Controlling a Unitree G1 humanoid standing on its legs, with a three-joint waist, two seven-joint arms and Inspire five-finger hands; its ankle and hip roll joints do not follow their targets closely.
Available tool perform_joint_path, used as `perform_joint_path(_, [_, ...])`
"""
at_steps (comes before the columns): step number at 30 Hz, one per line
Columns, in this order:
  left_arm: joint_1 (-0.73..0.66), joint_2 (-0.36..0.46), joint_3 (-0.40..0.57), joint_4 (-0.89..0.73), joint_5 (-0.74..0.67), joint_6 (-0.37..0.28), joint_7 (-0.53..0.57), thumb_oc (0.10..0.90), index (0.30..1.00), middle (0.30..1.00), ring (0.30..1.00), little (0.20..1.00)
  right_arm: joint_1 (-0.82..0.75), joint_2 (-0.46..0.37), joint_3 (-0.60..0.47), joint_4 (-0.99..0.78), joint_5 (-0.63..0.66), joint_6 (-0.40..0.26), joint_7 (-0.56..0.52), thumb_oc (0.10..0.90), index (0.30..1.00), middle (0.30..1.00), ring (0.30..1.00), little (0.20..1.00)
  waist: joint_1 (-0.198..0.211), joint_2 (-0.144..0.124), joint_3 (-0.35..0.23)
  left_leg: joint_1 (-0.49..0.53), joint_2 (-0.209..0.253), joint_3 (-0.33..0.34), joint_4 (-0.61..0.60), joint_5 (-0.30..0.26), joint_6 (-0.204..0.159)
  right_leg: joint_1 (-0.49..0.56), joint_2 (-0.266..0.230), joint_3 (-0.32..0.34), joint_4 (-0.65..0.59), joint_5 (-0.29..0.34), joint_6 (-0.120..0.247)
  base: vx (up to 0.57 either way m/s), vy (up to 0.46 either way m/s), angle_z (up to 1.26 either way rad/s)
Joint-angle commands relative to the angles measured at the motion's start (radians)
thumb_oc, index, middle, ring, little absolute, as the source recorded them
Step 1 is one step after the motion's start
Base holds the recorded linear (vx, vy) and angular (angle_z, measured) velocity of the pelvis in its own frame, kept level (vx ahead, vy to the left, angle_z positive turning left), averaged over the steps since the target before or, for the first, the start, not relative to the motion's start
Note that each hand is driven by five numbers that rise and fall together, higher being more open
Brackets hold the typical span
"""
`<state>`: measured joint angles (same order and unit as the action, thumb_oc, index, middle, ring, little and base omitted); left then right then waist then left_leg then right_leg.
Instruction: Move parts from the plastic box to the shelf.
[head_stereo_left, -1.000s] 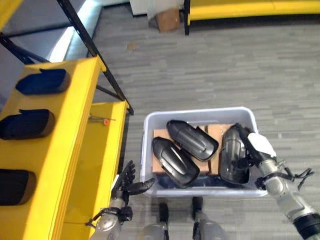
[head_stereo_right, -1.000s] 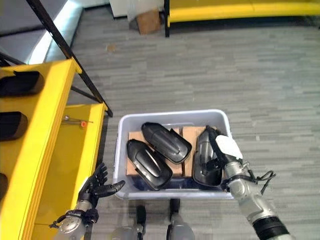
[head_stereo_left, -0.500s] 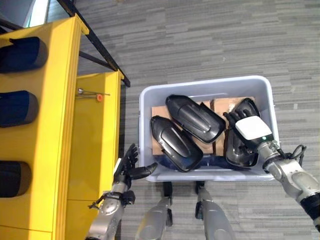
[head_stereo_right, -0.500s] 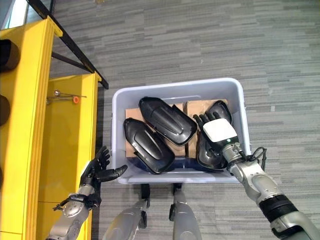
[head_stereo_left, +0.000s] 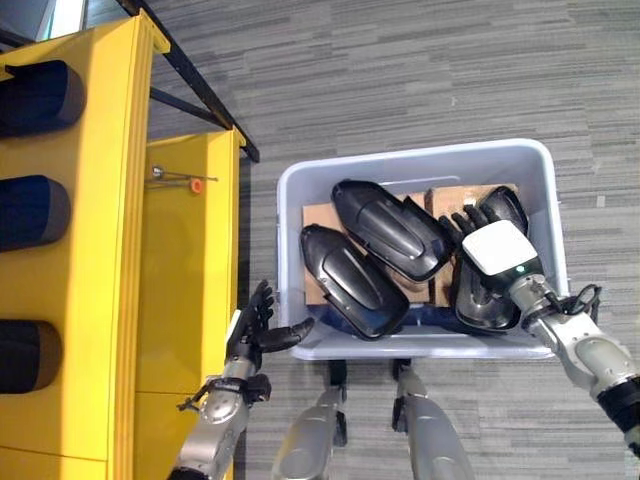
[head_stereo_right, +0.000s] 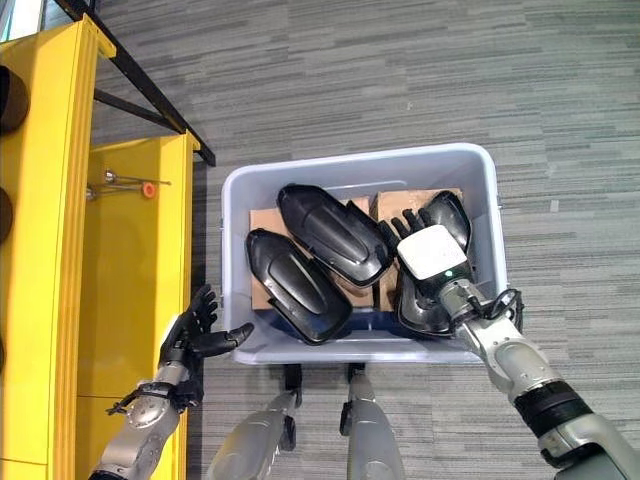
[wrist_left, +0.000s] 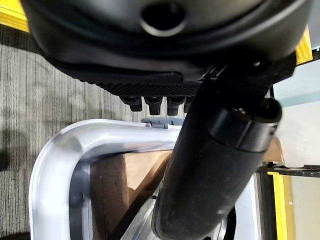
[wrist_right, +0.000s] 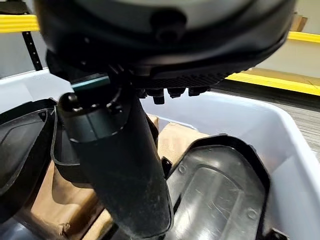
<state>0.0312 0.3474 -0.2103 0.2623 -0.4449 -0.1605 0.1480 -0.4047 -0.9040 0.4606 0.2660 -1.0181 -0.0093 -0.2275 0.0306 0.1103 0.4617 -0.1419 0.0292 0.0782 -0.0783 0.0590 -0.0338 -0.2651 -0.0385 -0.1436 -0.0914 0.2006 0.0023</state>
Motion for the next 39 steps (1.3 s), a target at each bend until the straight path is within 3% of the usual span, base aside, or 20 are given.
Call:
perform_joint_path(1, [0.004,0.050,-0.017,-0.080,0.036,-0.094,0.022,0.900,1.000,1.000,1.000,1.000,-0.123,-0.026,0.042,-0.069,-0.014,0.022,-0.073,0.900,1.000,1.000,1.000,1.000,0.003,-0.027,-0.066,-0.030,0.083,-0.010,-0.008,0.058,-0.072,0.033,-0.107,-0.014,0.075,-0.114,0.117,-0.01,-0.013,0.04])
perform_joint_path(16, [0.003,0.063,-0.005,-0.111,0.023,-0.099,0.055,0.900,1.000,1.000,1.000,1.000,-0.192,0.060,0.130,-0.037,0.023,0.025,-0.065,0.900,1.000,1.000,1.000,1.000,0.030,-0.042,-0.027,-0.086,0.077,-0.037,-0.008,0.067,-0.070,-0.009,-0.107,-0.042,0.094,-0.117,0.115,0.00,-0.008,0.06])
perform_joint_path(26, [-0.001,0.066,0.000,-0.126,0.008,-0.115,0.070,0.900,1.000,1.000,1.000,1.000,-0.248,0.134,0.218,0.116,0.024,0.044,-0.060,0.900,1.000,1.000,1.000,1.000,0.056,-0.036,0.004,-0.133,0.065,-0.053,-0.009,0.072,-0.069,-0.048,-0.115,-0.057,0.103,-0.112,0.117,0.00,0.004,0.07])
perform_joint_path(32, [-0.009,0.069,-0.010,-0.125,-0.004,-0.124,0.071,0.900,1.000,1.000,1.000,1.000,-0.327,0.180,0.302,0.336,0.015,0.073,-0.061,0.900,1.000,1.000,1.000,1.000,0.072,-0.022,0.024,-0.166,0.058,-0.065,-0.009,0.080,-0.066,-0.085,-0.123,-0.063,0.124,-0.113,0.115,0.00,0.001,0.01])
perform_joint_path(39, [-0.026,0.066,-0.027,-0.121,-0.013,-0.126,0.070,0.900,1.000,1.000,1.000,1.000,-0.366,0.231,0.328,0.631,0.039,0.130,-0.075,0.900,1.000,1.000,1.000,1.000,0.089,0.000,0.042,-0.190,0.047,-0.075,-0.009,0.086,-0.063,-0.111,-0.132,-0.068,0.145,-0.114,0.114,0.00,0.002,0.01])
